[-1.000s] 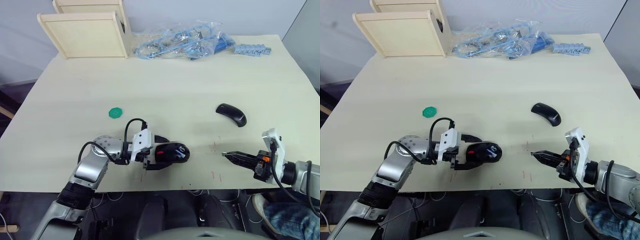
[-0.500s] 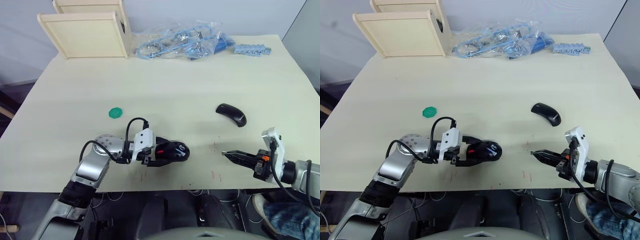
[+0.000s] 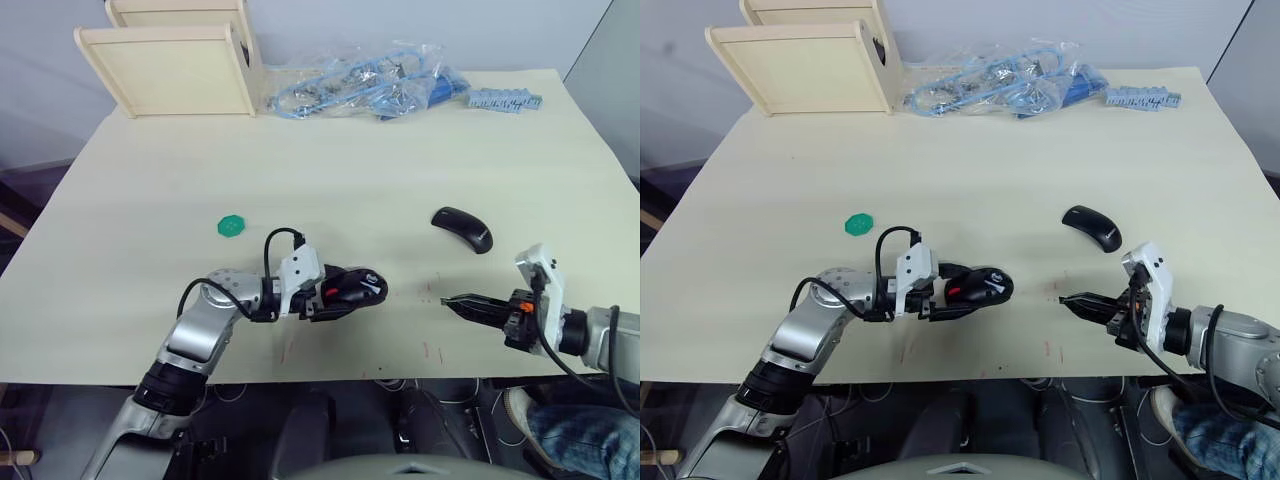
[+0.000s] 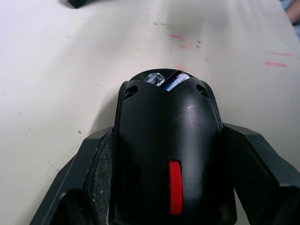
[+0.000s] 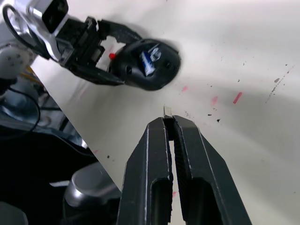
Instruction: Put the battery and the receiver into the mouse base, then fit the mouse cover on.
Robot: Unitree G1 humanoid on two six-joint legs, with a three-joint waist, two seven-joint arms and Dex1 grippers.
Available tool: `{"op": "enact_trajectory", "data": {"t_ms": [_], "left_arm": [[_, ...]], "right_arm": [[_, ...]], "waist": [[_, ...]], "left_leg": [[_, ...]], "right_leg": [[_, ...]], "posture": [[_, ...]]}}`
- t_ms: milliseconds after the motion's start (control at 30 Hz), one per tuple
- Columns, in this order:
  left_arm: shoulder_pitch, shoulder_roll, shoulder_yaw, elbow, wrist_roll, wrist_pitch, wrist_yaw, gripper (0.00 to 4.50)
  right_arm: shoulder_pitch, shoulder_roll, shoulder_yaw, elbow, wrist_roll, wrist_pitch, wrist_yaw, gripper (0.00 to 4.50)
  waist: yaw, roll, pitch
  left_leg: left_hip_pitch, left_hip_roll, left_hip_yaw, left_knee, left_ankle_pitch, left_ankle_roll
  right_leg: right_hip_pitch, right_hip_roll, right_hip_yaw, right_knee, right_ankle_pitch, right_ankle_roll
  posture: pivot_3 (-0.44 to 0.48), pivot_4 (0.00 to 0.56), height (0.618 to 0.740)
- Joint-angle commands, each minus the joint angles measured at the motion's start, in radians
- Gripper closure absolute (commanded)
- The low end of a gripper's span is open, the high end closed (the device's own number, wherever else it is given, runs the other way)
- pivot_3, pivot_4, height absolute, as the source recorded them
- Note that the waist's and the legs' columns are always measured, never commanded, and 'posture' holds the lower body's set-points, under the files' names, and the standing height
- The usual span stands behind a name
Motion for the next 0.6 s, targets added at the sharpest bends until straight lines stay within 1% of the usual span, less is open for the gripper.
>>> {"op": "enact_trajectory", "data": {"t_ms": [33, 133, 300, 367, 433, 533, 600], "left_arm": [[-0.054, -0.029, -0.022, -0.008, 0.025, 0.014, 0.041, 1.58], [-0.080, -0.047, -0.044, 0.015, 0.037, 0.017, 0.043, 1.58], [-0.117, -0.066, -0.072, 0.060, 0.063, 0.002, 0.044, 1.58], [-0.125, -0.064, -0.080, 0.072, 0.072, 0.002, 0.036, 1.58], [-0.137, -0.062, -0.088, 0.097, 0.086, -0.012, 0.029, 1.58], [-0.148, -0.065, -0.094, 0.120, 0.092, -0.026, 0.025, 1.58], [-0.155, -0.072, -0.099, 0.132, 0.094, -0.031, 0.028, 1.58]], "right_arm": [[-0.130, -0.024, 0.053, -0.016, 0.021, 0.055, -0.053, 4.50], [-0.325, -0.006, 0.153, 0.060, 0.005, 0.158, -0.163, 4.50], [-0.554, 0.047, 0.263, 0.160, -0.039, 0.299, -0.260, 4.50], [-0.652, 0.072, 0.308, 0.189, -0.064, 0.354, -0.250, 4.50], [-0.772, 0.089, 0.372, 0.233, -0.115, 0.411, -0.209, 4.50], [-0.883, 0.115, 0.422, 0.305, -0.179, 0.460, -0.156, 4.50], [-0.987, 0.096, 0.544, 0.329, -0.269, 0.467, -0.061, 4.50]], "waist": [[-0.001, 0.000, 0.000], [-0.005, 0.000, 0.000], [-0.002, 0.000, 0.000], [-0.001, 0.000, 0.000], [-0.001, 0.001, 0.000], [0.001, 0.001, 0.000], [0.002, 0.001, 0.000]], "left_leg": [[0.000, 0.000, 0.000, 0.000, 0.000, 0.000], [0.000, 0.000, 0.001, 0.000, 0.000, 0.000], [0.000, 0.000, 0.000, 0.000, 0.000, 0.000], [-0.001, 0.000, 0.000, 0.000, 0.000, 0.000], [-0.001, 0.000, 0.000, 0.001, 0.000, 0.000], [-0.001, -0.001, 0.000, 0.001, 0.000, 0.000], [-0.002, -0.001, -0.001, 0.001, 0.000, 0.000]], "right_leg": [[0.000, 0.000, 0.000, 0.000, 0.000, 0.000], [0.000, 0.000, 0.001, 0.000, 0.000, 0.000], [0.000, 0.000, 0.000, 0.000, 0.000, 0.000], [-0.001, 0.000, 0.000, 0.000, 0.000, 0.000], [-0.001, 0.000, 0.000, 0.000, 0.000, 0.000], [-0.001, -0.001, 0.000, 0.000, 0.001, 0.000], [-0.001, -0.001, -0.001, 0.000, 0.001, 0.000]], "posture": [[0.000, 0.150, 0.740], [0.000, 0.150, 0.740], [0.000, 0.150, 0.740], [0.000, 0.150, 0.740], [0.000, 0.150, 0.740], [0.000, 0.150, 0.740], [0.000, 0.150, 0.740]]}}
